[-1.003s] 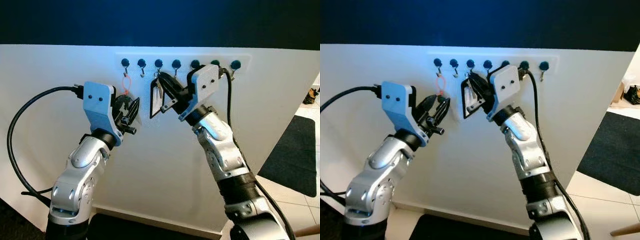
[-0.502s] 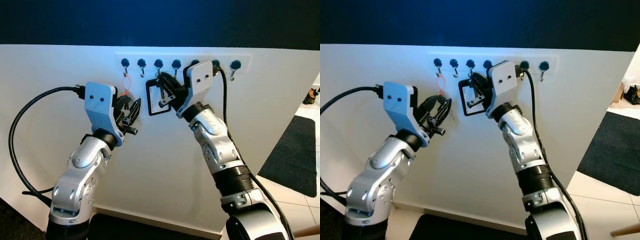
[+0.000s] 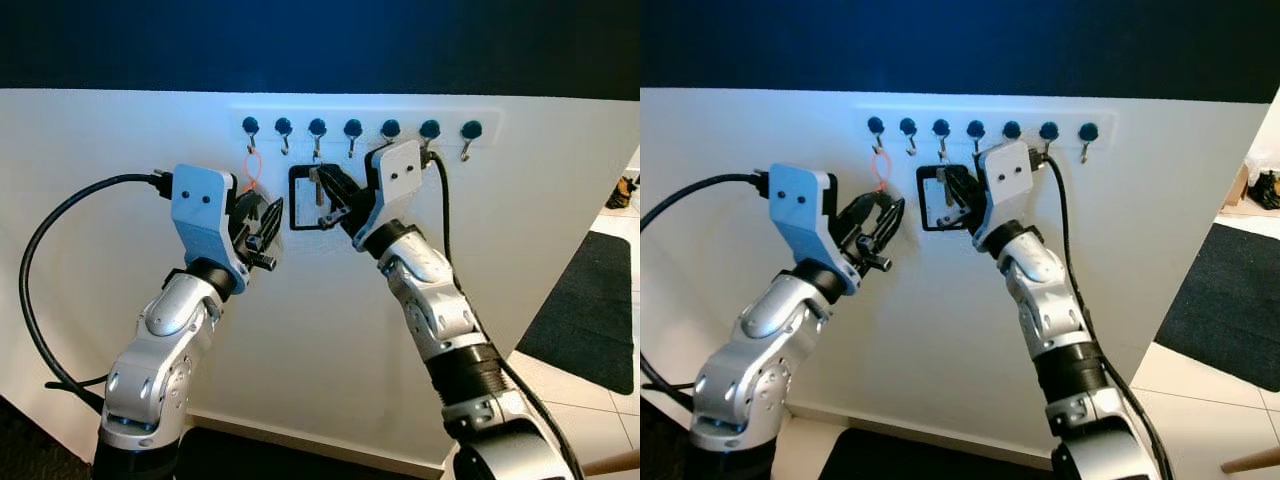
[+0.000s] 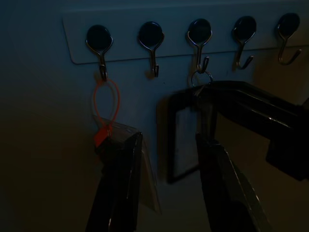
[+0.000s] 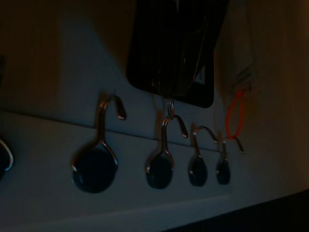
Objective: Hang keys on a hook
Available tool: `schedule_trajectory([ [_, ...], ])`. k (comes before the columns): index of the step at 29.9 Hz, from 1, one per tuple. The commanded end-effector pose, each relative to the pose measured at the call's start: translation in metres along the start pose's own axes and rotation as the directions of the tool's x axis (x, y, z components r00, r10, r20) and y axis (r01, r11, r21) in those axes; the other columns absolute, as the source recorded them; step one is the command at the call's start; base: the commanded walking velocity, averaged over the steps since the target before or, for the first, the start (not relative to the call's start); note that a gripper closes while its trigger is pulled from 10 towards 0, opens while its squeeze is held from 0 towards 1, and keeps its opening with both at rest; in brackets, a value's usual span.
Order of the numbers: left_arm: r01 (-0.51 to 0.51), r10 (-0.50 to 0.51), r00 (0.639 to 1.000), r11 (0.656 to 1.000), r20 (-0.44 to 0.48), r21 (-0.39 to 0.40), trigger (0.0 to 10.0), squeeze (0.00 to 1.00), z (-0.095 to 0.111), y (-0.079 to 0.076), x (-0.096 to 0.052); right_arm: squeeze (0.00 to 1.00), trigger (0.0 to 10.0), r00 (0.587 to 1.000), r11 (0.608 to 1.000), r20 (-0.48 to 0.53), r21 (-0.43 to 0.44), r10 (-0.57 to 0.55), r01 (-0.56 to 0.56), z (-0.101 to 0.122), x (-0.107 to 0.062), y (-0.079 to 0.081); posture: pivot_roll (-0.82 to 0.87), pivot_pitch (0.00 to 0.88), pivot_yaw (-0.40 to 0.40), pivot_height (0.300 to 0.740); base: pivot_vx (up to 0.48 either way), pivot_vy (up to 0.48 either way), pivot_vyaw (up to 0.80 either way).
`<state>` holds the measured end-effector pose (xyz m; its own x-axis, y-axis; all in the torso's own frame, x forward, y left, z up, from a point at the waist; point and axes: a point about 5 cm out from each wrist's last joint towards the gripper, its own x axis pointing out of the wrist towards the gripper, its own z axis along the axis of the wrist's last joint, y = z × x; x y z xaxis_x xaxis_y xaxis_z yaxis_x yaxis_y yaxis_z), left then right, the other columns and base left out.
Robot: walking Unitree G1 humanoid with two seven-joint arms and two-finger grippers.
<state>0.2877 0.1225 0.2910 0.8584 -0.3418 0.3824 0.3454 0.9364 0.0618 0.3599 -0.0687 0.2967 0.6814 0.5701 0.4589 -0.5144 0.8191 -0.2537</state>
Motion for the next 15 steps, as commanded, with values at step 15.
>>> schedule_trajectory([
  [15,0.006,-0.007,1.0,1.0,-0.018,-0.01,10.0,0.0,-0.0036,-0.0026,-0.001,0.0,10.0,0.994,0.989,0.049,-0.12,0.097,-0.091,0.0118,-0.0077,0.0117,0.06,0.138,0.076,0.74,0.0,0.0,0.0],
])
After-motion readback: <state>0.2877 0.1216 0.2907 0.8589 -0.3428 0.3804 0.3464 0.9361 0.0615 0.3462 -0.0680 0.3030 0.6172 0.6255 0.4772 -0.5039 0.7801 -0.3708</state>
